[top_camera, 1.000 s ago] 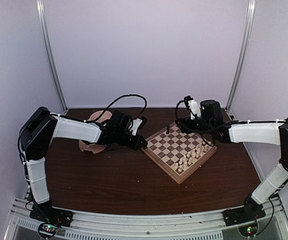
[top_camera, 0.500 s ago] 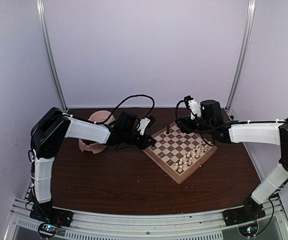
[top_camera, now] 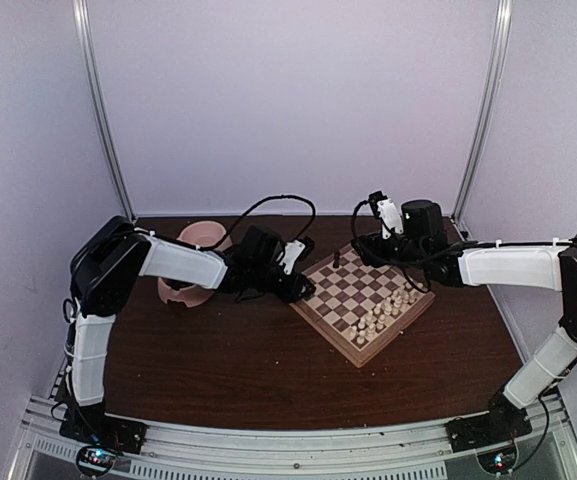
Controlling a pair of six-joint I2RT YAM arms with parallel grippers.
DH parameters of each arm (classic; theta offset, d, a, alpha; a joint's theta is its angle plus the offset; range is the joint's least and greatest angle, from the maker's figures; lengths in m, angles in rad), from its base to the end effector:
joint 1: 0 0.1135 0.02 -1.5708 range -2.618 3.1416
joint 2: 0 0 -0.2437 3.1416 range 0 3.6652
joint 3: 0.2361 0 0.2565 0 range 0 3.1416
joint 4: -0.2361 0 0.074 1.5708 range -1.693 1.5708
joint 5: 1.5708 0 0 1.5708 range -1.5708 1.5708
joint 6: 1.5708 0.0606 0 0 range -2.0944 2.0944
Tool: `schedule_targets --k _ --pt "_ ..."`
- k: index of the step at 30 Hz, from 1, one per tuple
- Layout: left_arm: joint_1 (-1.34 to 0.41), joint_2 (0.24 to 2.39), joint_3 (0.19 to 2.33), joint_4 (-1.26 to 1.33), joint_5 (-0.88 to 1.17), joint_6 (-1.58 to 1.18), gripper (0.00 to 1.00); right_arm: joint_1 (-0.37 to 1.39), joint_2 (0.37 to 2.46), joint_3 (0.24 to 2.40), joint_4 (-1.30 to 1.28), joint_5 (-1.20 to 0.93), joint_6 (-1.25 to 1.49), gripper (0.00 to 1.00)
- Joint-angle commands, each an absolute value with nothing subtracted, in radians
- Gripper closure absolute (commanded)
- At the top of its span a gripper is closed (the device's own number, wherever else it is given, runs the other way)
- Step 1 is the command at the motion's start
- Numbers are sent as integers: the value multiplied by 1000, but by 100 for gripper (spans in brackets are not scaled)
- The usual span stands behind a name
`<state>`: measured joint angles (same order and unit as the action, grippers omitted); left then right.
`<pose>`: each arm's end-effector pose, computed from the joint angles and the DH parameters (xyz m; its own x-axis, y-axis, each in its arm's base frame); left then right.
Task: Set up the chess pieces on the board
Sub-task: Place the pawn on the chessboard, then move the pawn to g7.
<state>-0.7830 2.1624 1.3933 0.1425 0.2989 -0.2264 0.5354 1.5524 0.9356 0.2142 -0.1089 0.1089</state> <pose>0.3302 -0.3538 0.1081 -0.5943 0.2888 -0.7506 0.7284 0.5890 -0.3501 0.3210 0.1981 0.2093 -0.3995 -0.1113 -0.9100 -0.5530 0.8209 0.1423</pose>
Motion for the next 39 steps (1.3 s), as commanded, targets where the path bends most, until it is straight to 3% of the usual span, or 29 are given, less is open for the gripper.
schedule_targets --k 1,10,16,27,39 --pt "-789 2137 1415 142 303 -215 60 535 1545 934 230 -106 115 39" --pt "-788 1956 1374 66 242 -210 46 535 1591 1012 142 -255 84 46" --pt "-758 1796 1298 -30 129 -223 46 575 1670 1107 33 -370 17 49" --pt "-605 1538 1133 -151 84 -280 48 679 1854 1298 -157 -344 -42 57" --pt "-533 1445 1039 -157 76 -310 48 710 1975 1385 -240 -286 -67 66"
